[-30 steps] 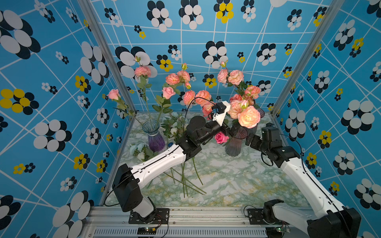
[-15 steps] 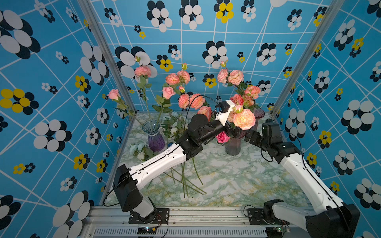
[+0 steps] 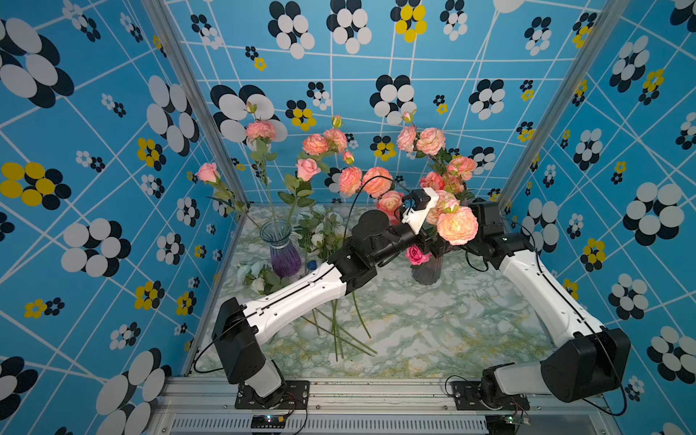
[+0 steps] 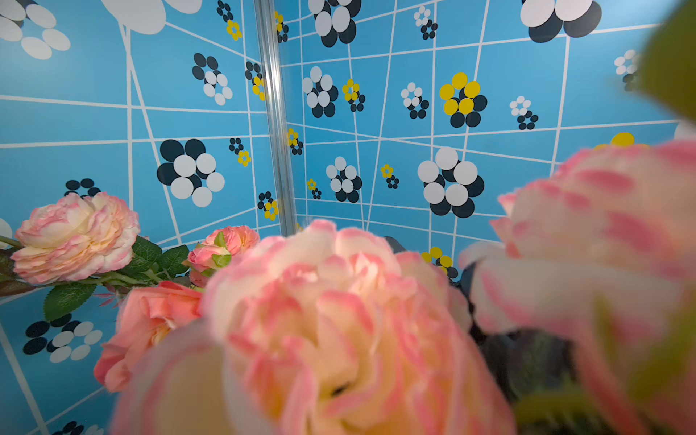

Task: Place the pink flowers into the vase
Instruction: Place the flower in the vase.

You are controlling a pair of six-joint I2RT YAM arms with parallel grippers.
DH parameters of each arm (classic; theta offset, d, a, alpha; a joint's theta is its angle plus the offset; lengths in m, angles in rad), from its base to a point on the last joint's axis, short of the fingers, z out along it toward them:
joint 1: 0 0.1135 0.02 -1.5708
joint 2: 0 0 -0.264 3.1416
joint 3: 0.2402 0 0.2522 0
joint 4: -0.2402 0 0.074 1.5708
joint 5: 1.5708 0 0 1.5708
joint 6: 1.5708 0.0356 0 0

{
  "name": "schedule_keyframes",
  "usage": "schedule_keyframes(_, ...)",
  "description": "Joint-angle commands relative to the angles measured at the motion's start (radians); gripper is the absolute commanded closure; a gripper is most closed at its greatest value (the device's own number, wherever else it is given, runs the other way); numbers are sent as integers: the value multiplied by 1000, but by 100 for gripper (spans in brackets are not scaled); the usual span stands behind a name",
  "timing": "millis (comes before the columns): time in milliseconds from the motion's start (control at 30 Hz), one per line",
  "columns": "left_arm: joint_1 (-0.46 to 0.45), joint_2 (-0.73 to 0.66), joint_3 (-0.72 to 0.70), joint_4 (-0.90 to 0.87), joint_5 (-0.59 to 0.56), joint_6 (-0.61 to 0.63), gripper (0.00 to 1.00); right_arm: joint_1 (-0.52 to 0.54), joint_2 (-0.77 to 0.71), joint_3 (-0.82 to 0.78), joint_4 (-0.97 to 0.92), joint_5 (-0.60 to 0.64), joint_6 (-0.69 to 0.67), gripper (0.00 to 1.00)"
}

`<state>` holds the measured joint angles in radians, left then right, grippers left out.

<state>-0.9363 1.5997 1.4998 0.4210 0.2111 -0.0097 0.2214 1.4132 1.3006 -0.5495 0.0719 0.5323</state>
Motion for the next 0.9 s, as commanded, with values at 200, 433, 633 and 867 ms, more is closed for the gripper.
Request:
schedule_keyframes(200,-2,-47,42,-74,10,33,0,0,9,-40,-18,-31,-3,1)
schedule_keyframes(433,2,-110,37,-188,38,46,1,0,18,-58,-15,-15,-13,1)
schedule_keyframes(633,9,-153,42,-266,51,61,1,-1,29,-55,-17,-7,-19,1)
schedule_keyframes(867,28,-223,73,-421,36,143,1,-1,22,-52,-17,-10,-18,1)
